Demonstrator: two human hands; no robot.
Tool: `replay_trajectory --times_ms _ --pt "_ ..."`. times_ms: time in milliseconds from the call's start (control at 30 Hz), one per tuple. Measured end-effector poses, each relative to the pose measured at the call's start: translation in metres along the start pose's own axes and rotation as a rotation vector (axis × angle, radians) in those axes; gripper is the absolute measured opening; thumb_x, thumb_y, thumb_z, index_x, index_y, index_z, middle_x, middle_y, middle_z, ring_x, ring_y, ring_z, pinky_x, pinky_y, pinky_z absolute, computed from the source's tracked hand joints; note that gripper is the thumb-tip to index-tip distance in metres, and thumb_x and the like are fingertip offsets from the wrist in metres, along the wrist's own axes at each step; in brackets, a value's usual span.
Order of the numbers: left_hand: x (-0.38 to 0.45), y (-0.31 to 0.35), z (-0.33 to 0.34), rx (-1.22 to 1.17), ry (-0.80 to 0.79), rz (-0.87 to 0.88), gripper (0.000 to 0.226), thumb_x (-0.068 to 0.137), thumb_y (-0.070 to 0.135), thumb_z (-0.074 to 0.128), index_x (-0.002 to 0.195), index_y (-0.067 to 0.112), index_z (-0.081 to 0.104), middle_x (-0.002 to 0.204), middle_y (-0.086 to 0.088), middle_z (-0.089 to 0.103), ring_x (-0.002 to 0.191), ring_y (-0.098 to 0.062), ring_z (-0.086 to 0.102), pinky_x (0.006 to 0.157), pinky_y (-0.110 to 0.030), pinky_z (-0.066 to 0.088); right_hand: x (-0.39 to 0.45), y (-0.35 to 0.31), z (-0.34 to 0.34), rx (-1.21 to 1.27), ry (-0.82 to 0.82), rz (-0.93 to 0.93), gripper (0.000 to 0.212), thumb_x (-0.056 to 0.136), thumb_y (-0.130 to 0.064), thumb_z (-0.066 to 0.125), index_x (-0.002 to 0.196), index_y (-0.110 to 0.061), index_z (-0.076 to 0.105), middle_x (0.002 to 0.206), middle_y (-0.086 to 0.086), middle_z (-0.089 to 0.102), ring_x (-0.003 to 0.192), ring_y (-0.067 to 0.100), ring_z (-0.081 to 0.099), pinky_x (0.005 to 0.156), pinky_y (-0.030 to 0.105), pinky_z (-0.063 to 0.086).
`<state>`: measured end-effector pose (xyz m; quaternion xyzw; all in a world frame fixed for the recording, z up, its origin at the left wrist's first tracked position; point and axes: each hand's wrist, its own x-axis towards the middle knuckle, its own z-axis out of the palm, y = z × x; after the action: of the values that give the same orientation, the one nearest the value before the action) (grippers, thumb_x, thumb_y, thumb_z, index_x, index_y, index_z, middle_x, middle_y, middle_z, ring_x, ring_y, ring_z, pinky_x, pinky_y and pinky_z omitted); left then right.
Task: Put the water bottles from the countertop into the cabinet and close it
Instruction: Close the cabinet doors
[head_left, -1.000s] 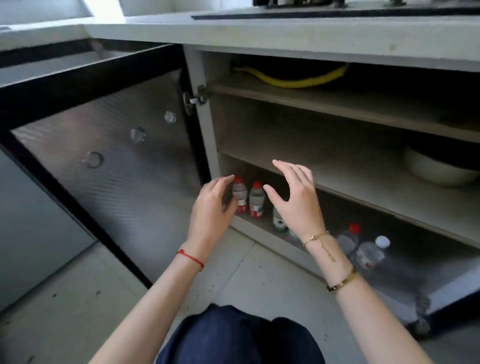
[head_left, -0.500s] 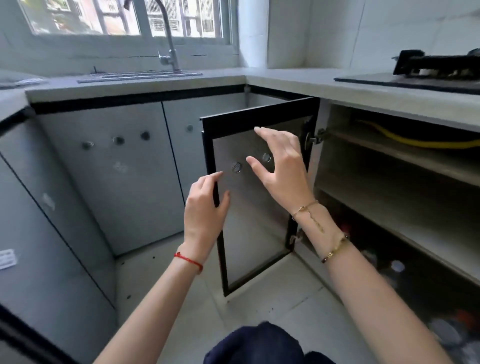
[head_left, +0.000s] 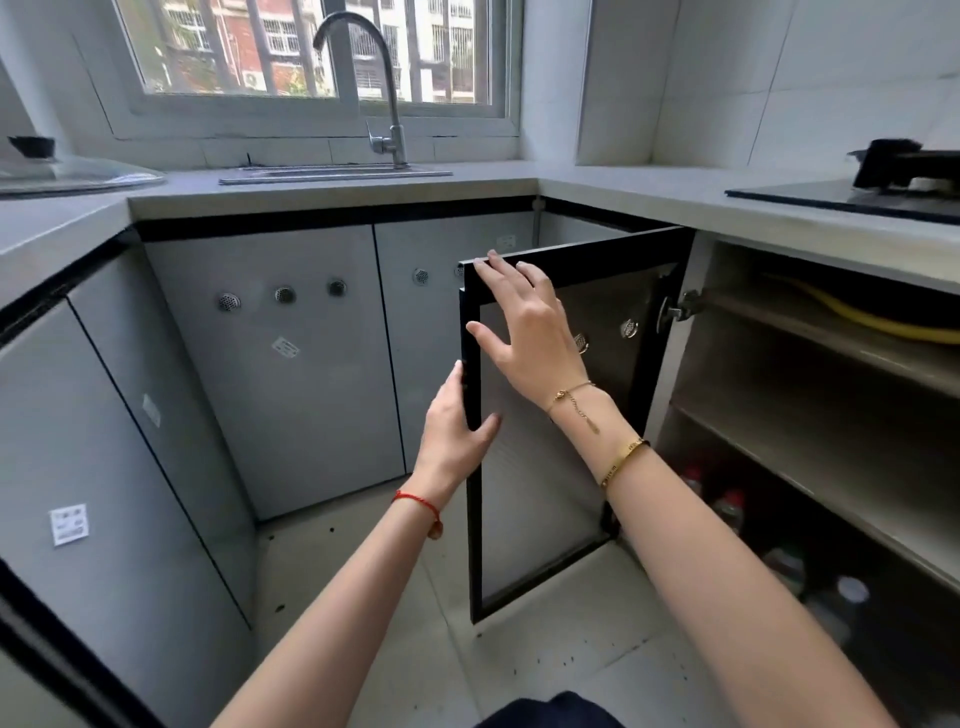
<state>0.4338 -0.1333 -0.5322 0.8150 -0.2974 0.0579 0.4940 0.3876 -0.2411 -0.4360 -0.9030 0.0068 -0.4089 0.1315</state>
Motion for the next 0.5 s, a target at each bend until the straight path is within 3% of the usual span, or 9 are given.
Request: replay_trajectory --times_ms 167,333,500 --pt "-0.014 0.000 0.009 -0.017 0.080 0.050 0.073 0.087 0.014 0.065 0.151 0.009 0.028 0.150 -0.008 0.042 0.138 -0.019 0.042 0.116 -0.035 0.035 -0.012 0.007 0.000 -0.002 -0.011 0.023 0.065 0.088 -0.032 0.062 0.146 -0.019 0.036 0.153 -0.002 0.036 0.139 0.024 0.028 0.112 0.047 0.032" --pt "-0.042 0.012 0.019 -0.022 0.187 0.188 0.055 0.087 0.009 0.064 0.140 0.011 0.047 0.133 -0.002 0.058 0.122 -0.010 0.056 0.106 -0.017 0.039 -0.040 0.013 -0.021 -0.014 0.068 0.009 0.063 0.091 -0.034 0.059 0.147 -0.019 0.034 0.153 -0.004 0.037 0.140 0.020 0.028 0.113 0.046 0.032" --pt "-0.055 0.025 0.028 -0.046 0.160 0.340 0.038 0.085 0.006 0.069 0.121 0.015 0.061 0.106 0.003 0.069 0.097 -0.010 0.066 0.091 -0.029 0.052 -0.073 0.016 -0.055 -0.033 0.148 0.025 0.064 0.093 -0.037 0.058 0.148 -0.019 0.031 0.151 -0.006 0.039 0.141 0.016 0.027 0.112 0.043 0.035"
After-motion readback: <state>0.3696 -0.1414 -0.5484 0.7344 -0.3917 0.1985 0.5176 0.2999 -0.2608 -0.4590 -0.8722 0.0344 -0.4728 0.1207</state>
